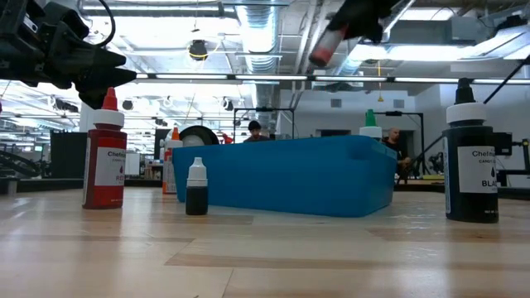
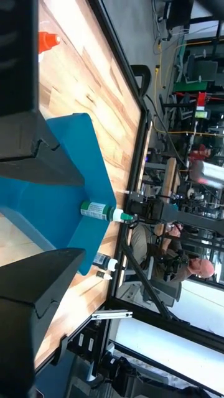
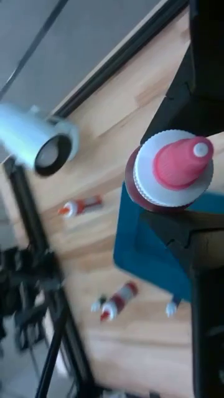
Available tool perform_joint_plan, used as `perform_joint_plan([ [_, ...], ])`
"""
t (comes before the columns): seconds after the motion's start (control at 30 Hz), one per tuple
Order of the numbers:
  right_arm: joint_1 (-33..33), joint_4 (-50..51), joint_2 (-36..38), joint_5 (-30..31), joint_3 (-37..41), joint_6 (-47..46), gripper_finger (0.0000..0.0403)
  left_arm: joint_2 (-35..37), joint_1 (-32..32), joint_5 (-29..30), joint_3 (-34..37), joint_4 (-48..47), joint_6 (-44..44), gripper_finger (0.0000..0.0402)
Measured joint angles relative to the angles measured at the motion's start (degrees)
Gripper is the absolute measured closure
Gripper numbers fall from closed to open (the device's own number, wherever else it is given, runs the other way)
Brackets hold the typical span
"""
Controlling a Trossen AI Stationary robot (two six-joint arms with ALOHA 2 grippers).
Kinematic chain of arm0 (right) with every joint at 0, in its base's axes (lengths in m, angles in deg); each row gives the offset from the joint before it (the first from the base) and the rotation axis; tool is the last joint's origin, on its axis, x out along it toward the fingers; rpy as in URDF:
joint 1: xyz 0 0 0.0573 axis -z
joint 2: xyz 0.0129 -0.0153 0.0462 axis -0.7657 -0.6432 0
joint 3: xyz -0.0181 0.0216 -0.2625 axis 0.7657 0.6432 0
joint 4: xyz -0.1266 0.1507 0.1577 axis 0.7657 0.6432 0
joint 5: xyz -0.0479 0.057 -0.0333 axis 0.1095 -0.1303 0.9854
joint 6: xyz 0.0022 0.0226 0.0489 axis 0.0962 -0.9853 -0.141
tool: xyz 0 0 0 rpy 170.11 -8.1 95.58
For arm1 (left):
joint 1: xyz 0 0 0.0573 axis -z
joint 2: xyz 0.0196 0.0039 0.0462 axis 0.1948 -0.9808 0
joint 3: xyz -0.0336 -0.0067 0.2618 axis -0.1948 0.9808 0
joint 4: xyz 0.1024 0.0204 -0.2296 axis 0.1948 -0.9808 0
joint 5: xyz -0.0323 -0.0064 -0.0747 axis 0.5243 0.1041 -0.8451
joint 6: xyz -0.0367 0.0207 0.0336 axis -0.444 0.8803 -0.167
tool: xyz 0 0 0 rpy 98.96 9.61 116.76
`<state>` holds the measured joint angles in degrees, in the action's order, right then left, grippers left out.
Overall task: Pick & Place food coloring
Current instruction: Put the big pink food coloring bottle into the blue bin
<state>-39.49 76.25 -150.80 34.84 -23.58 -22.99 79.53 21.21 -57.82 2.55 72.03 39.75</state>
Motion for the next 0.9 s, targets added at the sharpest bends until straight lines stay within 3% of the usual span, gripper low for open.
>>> perform_joint_plan([
  [0.2, -4.59, -1.40, 3.50, 0.01, 0.01, -0.05, 0.0271, 0.02, 0.01, -0.02, 0.00, 0.00, 0.00, 0.0236],
  [0.37, -7.26, -2.80, 3.95, 0.26, 0.01, -2.40, 0.0259, 0.02, 0.00, -0.02, 0.00, 0.02, -0.02, 0.0236],
  [0.9, -8.21, -2.77, 2.86, 0.63, 0.02, -4.00, 0.0257, 0.01, 0.00, -0.04, 0.00, 0.09, -0.50, 0.0236],
])
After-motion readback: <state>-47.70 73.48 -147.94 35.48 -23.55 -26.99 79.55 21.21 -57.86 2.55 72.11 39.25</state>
